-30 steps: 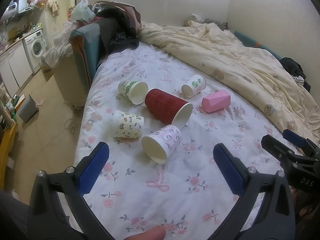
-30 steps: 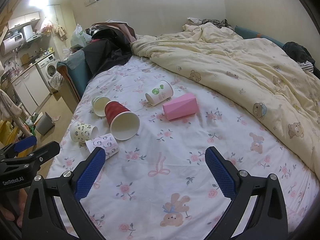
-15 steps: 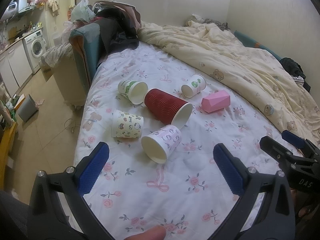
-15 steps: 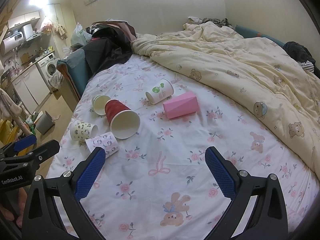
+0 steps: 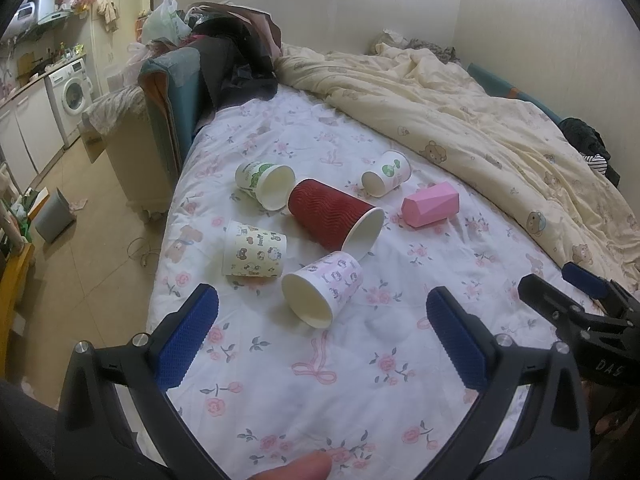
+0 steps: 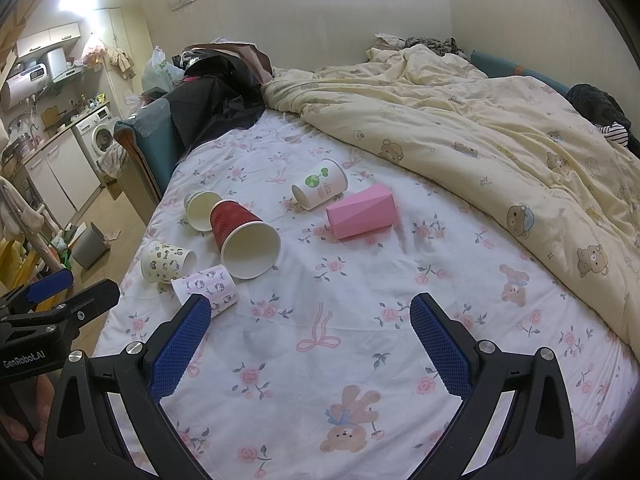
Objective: Flip cup upside down
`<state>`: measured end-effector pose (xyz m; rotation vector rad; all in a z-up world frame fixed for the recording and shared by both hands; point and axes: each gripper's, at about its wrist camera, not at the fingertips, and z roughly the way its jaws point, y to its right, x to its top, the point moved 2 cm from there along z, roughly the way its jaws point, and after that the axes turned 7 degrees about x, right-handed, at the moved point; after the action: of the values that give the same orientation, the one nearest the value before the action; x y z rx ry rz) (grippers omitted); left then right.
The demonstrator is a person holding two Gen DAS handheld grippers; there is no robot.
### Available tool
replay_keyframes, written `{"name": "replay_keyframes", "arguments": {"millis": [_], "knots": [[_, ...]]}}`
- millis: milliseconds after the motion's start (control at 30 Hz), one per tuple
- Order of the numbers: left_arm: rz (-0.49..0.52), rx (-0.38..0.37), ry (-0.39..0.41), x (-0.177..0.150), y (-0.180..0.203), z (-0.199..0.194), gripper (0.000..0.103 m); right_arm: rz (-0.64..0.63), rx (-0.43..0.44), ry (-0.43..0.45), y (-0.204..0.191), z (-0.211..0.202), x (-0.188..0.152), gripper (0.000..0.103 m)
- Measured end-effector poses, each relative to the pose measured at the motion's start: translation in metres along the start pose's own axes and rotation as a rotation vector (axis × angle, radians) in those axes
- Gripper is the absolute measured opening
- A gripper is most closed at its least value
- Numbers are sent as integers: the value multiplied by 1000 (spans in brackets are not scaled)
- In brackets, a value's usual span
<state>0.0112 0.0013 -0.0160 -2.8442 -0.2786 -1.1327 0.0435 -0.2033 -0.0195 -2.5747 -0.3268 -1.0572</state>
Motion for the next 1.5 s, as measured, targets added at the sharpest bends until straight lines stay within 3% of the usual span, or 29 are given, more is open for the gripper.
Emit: {"name": "replay_keyframes", "arguments": {"millis": [733, 900, 1000, 1300, 1433, 1500], "knots": [[-5, 11, 0, 5, -5, -1, 103, -18, 2, -21, -4, 3, -2, 102], [9, 8, -29, 21, -4, 3, 103, 24, 30, -72, 2, 7, 8, 102], [28, 13, -24, 34, -1, 8, 103, 12, 4, -83, 8, 13, 19, 102], [15, 33, -62, 77, -5, 58, 103, 223, 33, -219, 52, 74, 62, 102], [5, 47, -81, 86, -7, 86, 103, 418, 84, -284, 74, 121, 74, 102], [-3, 42, -91, 91, -9, 97, 103, 523, 70, -315, 87, 142, 78, 102]]}}
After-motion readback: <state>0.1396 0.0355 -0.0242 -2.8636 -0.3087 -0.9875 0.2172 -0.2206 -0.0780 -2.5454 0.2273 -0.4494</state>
